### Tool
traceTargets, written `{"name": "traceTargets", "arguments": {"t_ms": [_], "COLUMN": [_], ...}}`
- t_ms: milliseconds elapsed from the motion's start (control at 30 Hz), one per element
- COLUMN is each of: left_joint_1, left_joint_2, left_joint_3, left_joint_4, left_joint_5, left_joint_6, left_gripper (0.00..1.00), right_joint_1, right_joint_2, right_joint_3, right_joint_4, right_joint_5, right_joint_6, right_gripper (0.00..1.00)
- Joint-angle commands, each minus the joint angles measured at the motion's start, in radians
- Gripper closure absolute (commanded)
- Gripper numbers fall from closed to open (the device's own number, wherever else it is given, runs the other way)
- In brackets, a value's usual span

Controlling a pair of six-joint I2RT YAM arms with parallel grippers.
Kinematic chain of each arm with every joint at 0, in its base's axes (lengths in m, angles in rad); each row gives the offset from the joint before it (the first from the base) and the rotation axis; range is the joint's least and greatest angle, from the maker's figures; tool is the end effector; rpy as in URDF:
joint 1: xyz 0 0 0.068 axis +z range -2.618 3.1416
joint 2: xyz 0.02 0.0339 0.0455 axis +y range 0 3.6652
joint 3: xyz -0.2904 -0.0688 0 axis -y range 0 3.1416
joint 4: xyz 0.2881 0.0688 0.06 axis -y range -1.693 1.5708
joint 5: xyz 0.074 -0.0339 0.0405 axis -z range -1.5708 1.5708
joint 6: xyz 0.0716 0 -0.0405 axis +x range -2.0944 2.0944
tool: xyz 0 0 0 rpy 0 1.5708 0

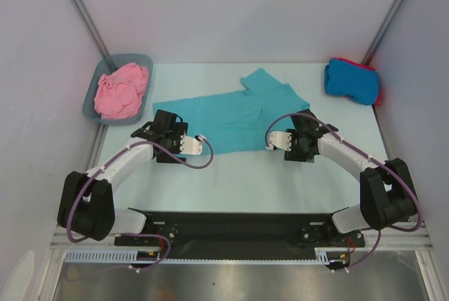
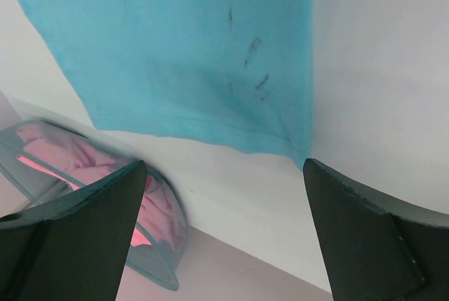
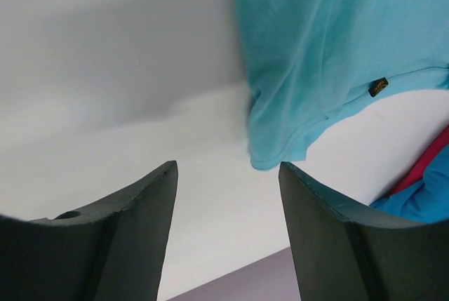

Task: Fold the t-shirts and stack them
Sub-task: Fold the tshirt

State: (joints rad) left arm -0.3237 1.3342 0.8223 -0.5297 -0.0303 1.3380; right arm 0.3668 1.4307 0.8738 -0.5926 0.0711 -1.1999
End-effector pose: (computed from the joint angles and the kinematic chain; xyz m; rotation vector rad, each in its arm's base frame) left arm 0.2908 -0.0953 0.1813 1.9623 1.8064 0.3863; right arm 0.2961 0.1083 0.1670 -1.9370 1.9747 -0.3293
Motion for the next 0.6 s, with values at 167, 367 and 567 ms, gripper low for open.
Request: {"name": "traceTargets", "arguments": {"t_ms": [167, 367, 567], "left_joint_1": [-0.018, -0.023, -0.026], "left_joint_2": [-0.058, -0.043, 0.014], "left_joint_3": [-0.003, -0.052, -0.051], "left_joint_4": [-0.125, -0.153, -0.153], "left_joint_5": [0.084, 0.052, 0.047], "left_joint_6": [0.075, 0.086, 0.027], "left_gripper": [0.0, 0.0, 0.0], "right_joint_1": [0.003, -0.002, -0.045], "right_joint_2": [-0.019, 0.002, 0.046], "right_joint_3": [0.019, 0.025, 0.053], "right_joint_4": [0.054, 0.083, 0.122], "right_joint_5": [0.061, 0.071, 0.071], "right_joint_6": [-0.036, -0.049, -0.061], "right_gripper": [0.35, 0.35, 0.37]}}
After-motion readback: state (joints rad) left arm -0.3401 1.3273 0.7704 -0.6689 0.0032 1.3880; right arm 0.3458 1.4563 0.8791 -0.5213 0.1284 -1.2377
